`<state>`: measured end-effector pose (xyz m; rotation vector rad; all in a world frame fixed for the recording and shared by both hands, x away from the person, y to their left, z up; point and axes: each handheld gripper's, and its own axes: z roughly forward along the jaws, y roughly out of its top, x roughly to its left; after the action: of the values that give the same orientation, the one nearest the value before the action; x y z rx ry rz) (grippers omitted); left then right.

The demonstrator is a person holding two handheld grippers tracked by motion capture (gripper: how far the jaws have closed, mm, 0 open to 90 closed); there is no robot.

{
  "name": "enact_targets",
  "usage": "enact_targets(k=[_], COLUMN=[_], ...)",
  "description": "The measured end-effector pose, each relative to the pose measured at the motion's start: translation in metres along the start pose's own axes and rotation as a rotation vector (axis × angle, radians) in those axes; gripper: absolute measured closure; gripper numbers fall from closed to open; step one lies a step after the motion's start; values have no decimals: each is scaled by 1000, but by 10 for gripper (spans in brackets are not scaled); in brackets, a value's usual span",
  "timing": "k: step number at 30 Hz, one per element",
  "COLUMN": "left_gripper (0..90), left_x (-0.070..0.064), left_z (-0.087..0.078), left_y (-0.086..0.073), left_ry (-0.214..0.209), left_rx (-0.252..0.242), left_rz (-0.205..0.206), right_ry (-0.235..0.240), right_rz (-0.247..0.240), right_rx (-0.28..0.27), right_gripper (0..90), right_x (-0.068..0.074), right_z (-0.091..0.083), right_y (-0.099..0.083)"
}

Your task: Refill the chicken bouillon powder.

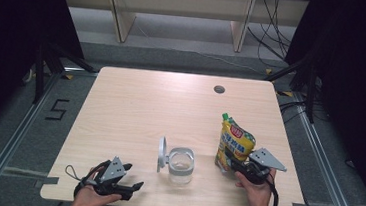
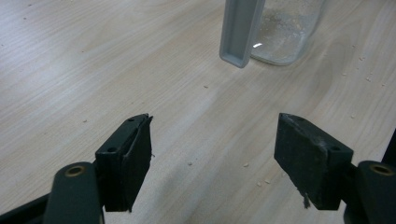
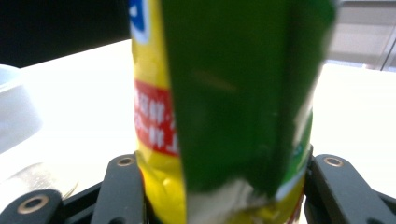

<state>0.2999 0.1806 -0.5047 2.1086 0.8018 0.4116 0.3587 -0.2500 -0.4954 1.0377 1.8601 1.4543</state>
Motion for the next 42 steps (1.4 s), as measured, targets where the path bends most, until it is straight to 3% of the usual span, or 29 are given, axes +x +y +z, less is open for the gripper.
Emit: enact_targets(k=[3, 5, 6, 8, 9, 10, 12, 14, 15, 16, 17, 18, 20, 22, 25, 28, 31, 34, 37, 39, 41, 42], left_gripper=[270, 269, 270, 270, 270, 270, 269, 269, 270, 270, 270, 270, 270, 270, 270, 270, 269, 269, 269, 269, 268, 269], left_x=[0, 0, 0, -1, -1, -2, 0, 0, 0, 0, 0, 1, 0, 0, 0, 0, 2, 1, 1, 1, 1, 1], left_z=[-1, -1, -2, -1, -1, -1, -2, -2, -2, -2, -2, -2, -2, -2, -2, -2, -3, -3, -3, -3, -3, -3], left_y=[0, 0, 0, 0, 0, 0, 0, 0, 0, 0, 0, 0, 0, 0, 0, -1, 0, 0, 0, 0, 0, 0], left_ry=[0, 0, -6, -15, -14, -15, -5, -4, -4, -2, 2, 0, 2, 3, 3, 8, 8, 12, 8, 9, 9, 8], left_rx=[3, 3, 5, -14, -16, -22, -1, -2, -5, -1, 4, 7, -3, 0, 6, -6, 6, 4, 4, 4, 0, -1], left_rz=[-5, -5, -6, -24, -27, -33, -10, -12, -16, -12, -10, -8, -15, -9, -6, -8, 6, 1, 0, 3, 1, 1], right_ry=[15, 1, 24, 23, 22, 10, 12, 0, -5, -7, -23, -23, -52, -52, -63, -54, -75, -99, -102, -91, -96, -98], right_rz=[-1, -1, -21, -33, -14, -35, -105, -164, -222, -225, -328, -328, -412, -459, -604, -662, -774, -920, -1011, -999, -1067, -1124], right_rx=[13, 23, 17, 22, 18, 20, 17, 13, -5, -2, 3, 3, 11, 8, 57, 77, 124, 166, 197, 211, 229, 223], right_gripper=[504, 505, 505, 505, 505, 505, 505, 505, 505, 506, 505, 505, 506, 506, 506, 506, 506, 507, 507, 508, 508, 509], right_x=[4, 7, 6, 11, 15, 16, 18, 21, 20, 24, 28, 28, 33, 37, 47, 55, 65, 75, 86, 91, 96, 96], right_z=[-3, -5, -5, -9, -11, -13, -16, -20, -22, -24, -29, -29, -33, -37, -42, -47, -50, -50, -49, -47, -44, -41], right_y=[2, 3, 5, 8, 10, 11, 15, 20, 22, 24, 30, 30, 35, 39, 44, 46, 46, 44, 42, 39, 37, 39])
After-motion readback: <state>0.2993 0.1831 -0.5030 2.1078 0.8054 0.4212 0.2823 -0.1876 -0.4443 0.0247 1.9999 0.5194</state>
